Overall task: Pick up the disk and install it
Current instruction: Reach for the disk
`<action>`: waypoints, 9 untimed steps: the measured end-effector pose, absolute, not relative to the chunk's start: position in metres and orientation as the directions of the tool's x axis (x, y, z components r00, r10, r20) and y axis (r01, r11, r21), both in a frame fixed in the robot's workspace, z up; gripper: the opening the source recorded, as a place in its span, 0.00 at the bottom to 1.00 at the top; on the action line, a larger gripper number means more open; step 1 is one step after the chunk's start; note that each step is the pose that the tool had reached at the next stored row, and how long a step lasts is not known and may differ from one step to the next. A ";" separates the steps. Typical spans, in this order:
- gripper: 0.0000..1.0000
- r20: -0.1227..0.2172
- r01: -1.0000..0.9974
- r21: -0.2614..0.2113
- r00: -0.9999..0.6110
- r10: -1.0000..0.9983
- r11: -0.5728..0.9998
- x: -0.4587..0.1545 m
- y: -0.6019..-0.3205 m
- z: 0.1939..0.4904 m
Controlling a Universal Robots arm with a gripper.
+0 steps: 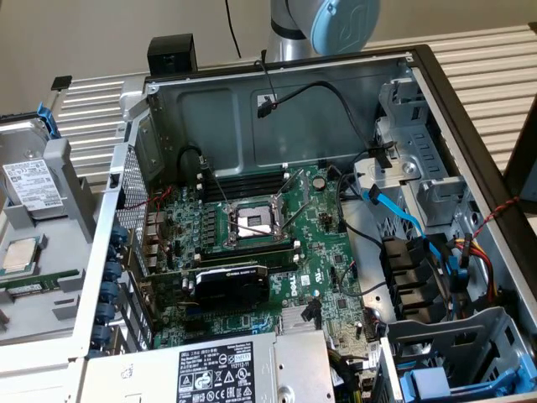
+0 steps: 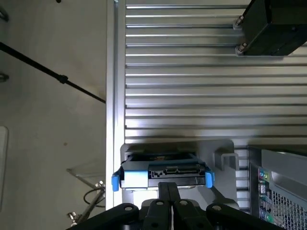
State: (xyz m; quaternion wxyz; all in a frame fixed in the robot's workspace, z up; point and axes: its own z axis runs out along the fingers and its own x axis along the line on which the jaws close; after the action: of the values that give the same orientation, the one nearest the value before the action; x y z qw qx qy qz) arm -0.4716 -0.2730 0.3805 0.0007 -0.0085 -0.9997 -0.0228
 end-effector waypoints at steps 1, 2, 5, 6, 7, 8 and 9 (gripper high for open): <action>0.11 0.002 0.016 0.045 -1.000 0.016 0.999 -0.473 -0.271 0.381; 0.11 0.002 0.015 0.045 -1.000 0.015 0.999 -0.474 -0.270 0.380; 0.11 0.002 0.012 0.045 -1.000 0.012 0.999 -0.480 -0.266 0.380; 0.11 0.002 0.011 0.045 -1.000 0.011 0.999 -0.483 -0.266 0.380; 0.11 0.002 0.010 0.045 -1.000 0.010 0.999 -0.484 -0.266 0.380; 0.11 0.002 0.010 0.045 -1.000 0.010 0.999 -0.486 -0.266 0.380; 0.11 0.002 0.010 0.045 -1.000 0.010 0.999 -0.487 -0.266 0.380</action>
State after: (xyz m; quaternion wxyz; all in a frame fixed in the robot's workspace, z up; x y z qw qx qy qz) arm -0.4867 -0.2661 0.3802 0.0007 -0.0048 -0.9997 -0.0225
